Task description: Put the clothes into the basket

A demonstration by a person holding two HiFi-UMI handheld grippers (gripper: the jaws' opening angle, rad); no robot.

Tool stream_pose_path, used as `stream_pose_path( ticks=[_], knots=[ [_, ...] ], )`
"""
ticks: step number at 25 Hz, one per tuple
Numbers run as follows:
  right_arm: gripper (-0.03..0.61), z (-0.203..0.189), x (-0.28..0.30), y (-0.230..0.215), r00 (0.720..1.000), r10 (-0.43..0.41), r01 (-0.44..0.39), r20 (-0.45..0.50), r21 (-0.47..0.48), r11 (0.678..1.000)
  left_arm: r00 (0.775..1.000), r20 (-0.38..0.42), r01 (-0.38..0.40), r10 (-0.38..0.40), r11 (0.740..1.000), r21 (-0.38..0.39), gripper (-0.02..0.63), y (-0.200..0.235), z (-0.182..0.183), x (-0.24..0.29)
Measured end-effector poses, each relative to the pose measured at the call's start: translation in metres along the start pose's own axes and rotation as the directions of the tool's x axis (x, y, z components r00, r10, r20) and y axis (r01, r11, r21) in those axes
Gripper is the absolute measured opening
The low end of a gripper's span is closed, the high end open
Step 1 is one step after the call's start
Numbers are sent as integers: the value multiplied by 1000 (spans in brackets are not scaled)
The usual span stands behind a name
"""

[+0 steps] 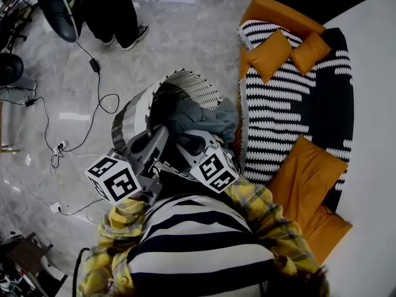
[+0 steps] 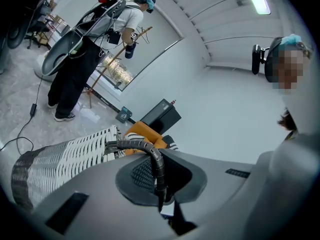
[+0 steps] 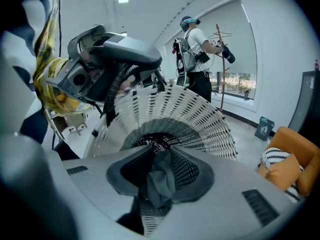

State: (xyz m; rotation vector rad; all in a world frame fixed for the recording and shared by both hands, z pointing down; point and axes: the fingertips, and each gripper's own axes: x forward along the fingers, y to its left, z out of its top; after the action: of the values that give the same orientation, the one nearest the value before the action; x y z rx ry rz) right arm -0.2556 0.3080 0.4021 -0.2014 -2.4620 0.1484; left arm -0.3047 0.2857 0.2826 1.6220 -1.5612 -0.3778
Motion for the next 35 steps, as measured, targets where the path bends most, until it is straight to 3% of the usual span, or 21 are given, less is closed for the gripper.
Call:
stream_pose_path(
  ticks=[6, 17, 25, 35],
  knots=[
    [100, -26, -24, -32, 995, -98, 99, -16, 69, 993, 1000, 8, -17, 17, 1000, 7, 14, 2, 3, -5],
    [94, -16, -68, -76, 964, -256, 243, 74, 150, 958, 997, 29, -65, 65, 998, -11, 14, 17, 3, -11],
    [53, 10, -104, -100, 922, -343, 290, 180, 268, 919, 994, 51, -91, 92, 996, -24, 14, 25, 3, -13],
    [35, 17, -120, -111, 880, -422, 327, 216, 368, 870, 991, 73, -105, 108, 994, -34, 14, 33, 3, -17]
  ],
)
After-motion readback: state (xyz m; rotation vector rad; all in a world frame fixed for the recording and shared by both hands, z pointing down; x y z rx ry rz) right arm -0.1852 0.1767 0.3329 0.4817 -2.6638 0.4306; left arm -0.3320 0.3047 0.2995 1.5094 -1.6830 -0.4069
